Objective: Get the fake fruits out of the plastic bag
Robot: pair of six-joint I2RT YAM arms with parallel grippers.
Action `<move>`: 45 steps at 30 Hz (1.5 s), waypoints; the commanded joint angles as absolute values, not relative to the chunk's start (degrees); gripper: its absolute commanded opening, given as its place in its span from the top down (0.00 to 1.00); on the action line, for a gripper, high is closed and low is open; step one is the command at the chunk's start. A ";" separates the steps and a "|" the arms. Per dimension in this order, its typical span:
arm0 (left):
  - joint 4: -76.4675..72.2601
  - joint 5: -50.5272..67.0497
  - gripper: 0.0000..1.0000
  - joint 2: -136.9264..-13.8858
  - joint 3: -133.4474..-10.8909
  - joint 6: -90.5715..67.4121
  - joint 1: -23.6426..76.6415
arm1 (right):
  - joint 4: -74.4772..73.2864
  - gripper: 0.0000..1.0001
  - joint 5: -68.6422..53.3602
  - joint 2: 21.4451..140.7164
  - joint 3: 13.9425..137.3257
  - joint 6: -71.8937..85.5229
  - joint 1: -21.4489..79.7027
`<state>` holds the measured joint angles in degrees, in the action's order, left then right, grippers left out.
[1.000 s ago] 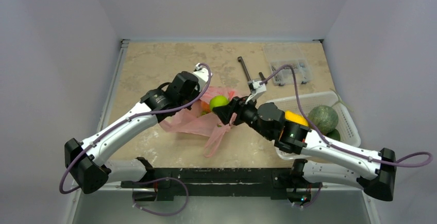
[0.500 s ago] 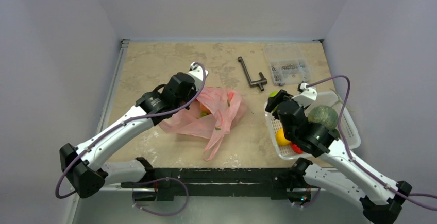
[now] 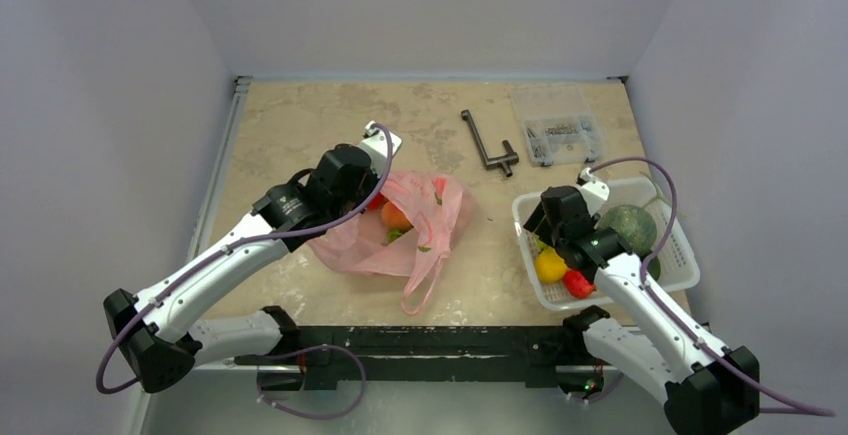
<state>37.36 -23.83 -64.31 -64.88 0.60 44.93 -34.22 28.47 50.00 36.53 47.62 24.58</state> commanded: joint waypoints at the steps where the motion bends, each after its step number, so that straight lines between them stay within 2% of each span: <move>1: 36.20 -24.65 1.00 -64.85 -65.48 2.10 45.53 | -29.83 0.88 21.61 49.07 33.70 48.86 23.00; 3: 36.26 -24.66 1.00 -64.86 -65.56 2.19 45.65 | -29.11 0.80 20.76 49.52 32.96 49.05 22.49; 4: 36.40 -24.87 1.00 -64.83 -65.52 2.20 45.76 | -28.97 0.72 20.36 49.59 32.93 49.17 22.28; 7: 36.16 -25.24 1.00 -64.86 -65.32 2.52 46.36 | -27.92 0.44 19.50 48.30 32.51 48.39 22.25; 10: 36.40 -25.25 1.00 -64.94 -65.52 2.56 46.45 | -27.37 0.20 19.34 46.25 32.50 47.01 22.24; 12: 36.29 -25.48 1.00 -64.72 -65.48 2.55 46.50 | -28.45 0.10 19.88 45.49 33.31 46.14 22.25; 16: 36.17 -25.19 1.00 -64.81 -65.56 2.55 46.50 | -31.77 0.01 22.90 45.18 36.77 44.04 22.24; 18: 36.20 -25.11 1.00 -64.82 -65.57 2.54 46.51 | -32.11 0.01 23.10 44.77 38.55 41.97 22.46; 23: 36.26 -25.46 1.00 -64.77 -65.83 2.55 46.49 | -25.07 0.02 14.30 45.87 42.35 35.22 28.46; 29: 36.56 -26.41 1.00 -64.60 -65.75 2.54 46.52 | -14.18 0.08 20.41 56.38 48.84 35.20 54.86; 34: 36.04 -27.07 1.00 -64.21 -65.42 2.64 46.49 | 1.56 0.33 21.56 64.29 49.23 35.75 66.06; 38: 35.52 -27.29 1.00 -63.77 -65.06 2.81 46.56 | 10.30 0.49 25.72 71.72 51.04 35.38 74.12; 43: 35.41 -27.33 1.00 -63.68 -65.13 2.77 46.50 | 9.76 0.63 31.47 83.69 56.84 40.29 75.41; 45: 35.32 -27.43 1.00 -63.49 -65.13 2.69 46.53 | 5.03 0.63 37.90 87.09 59.71 45.97 75.42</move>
